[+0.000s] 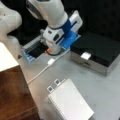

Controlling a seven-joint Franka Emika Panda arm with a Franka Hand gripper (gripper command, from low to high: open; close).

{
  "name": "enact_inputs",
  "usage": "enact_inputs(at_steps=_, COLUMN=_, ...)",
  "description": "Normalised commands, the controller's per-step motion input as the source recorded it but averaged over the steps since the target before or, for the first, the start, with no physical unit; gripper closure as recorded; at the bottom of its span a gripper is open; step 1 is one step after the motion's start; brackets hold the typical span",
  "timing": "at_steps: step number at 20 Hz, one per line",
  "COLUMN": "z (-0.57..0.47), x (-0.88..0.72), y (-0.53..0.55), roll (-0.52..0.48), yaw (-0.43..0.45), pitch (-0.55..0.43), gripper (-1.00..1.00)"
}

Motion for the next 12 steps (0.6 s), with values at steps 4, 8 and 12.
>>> enact_inputs(at_steps=4, z=-0.06, x=0.43, y=-0.07, roll=0.386, yaw=0.187, pitch=-0.032, gripper=-1.00)
enact_inputs(at_steps=8, z=-0.15, x=0.43, y=-0.18, roll=0.266, yaw=0.158, pitch=-0.028, gripper=-1.00)
enact_inputs(at_steps=12, z=-0.17, x=0.46, y=-0.13, roll=0.296, yaw=0.114, pitch=-0.041, gripper=-1.00)
